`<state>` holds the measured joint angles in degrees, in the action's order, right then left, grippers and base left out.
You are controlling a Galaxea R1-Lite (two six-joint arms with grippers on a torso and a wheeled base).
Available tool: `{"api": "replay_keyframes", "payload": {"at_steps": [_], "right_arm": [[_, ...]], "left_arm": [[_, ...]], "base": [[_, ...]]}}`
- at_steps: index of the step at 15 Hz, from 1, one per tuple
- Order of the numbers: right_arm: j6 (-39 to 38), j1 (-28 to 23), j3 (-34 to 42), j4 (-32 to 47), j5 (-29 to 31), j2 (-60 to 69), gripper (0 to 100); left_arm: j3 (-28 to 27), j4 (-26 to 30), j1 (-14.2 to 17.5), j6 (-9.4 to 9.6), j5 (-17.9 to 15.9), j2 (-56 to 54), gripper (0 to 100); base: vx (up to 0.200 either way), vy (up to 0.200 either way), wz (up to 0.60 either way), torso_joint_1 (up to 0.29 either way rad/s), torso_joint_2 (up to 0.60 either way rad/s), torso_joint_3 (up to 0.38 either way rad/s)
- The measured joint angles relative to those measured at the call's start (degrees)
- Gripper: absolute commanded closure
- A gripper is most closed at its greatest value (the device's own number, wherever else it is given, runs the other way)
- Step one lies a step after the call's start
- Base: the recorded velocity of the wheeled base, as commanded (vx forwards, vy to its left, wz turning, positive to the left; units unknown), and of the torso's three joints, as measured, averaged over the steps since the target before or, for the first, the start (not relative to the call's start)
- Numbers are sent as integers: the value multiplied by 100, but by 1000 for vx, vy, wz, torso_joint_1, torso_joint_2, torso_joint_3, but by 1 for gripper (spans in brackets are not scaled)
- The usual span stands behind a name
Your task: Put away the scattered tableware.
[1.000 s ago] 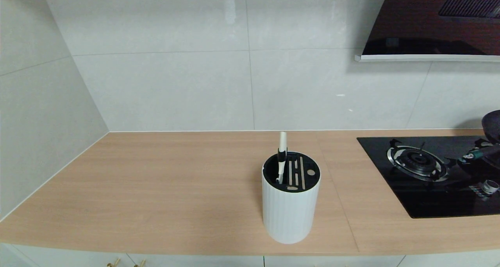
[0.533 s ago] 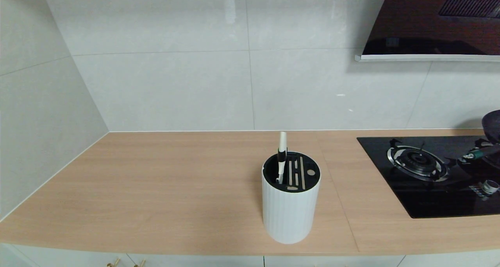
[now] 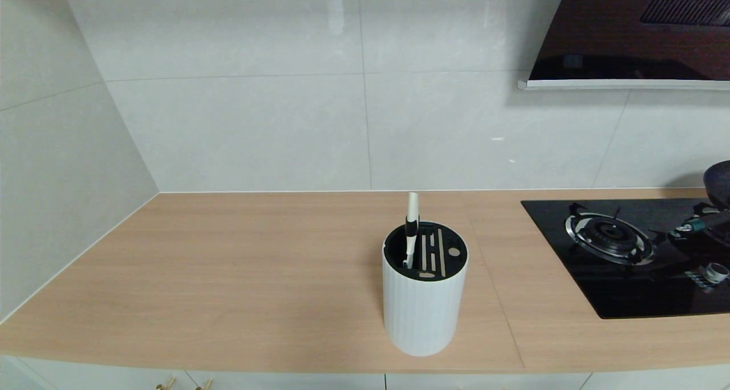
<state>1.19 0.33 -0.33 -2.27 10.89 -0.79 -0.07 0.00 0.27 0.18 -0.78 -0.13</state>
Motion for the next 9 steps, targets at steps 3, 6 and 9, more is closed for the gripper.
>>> {"api": "replay_keyframes", "payload": {"at_steps": [3,6,9], "right_arm": [[-124,22,6,63,-240,-46,0],[88,-11,22,191,-1093,5,0],[41,-17,23,200,-1167,49,0]], "left_arm": [[-2,0,0,0,0,0,0],[-2,0,0,0,0,2,0],[-2,0,0,0,0,2,0]], "base": [[0,0,0,0,0,0],[0,0,0,0,0,0],[0,0,0,0,0,0]]}}
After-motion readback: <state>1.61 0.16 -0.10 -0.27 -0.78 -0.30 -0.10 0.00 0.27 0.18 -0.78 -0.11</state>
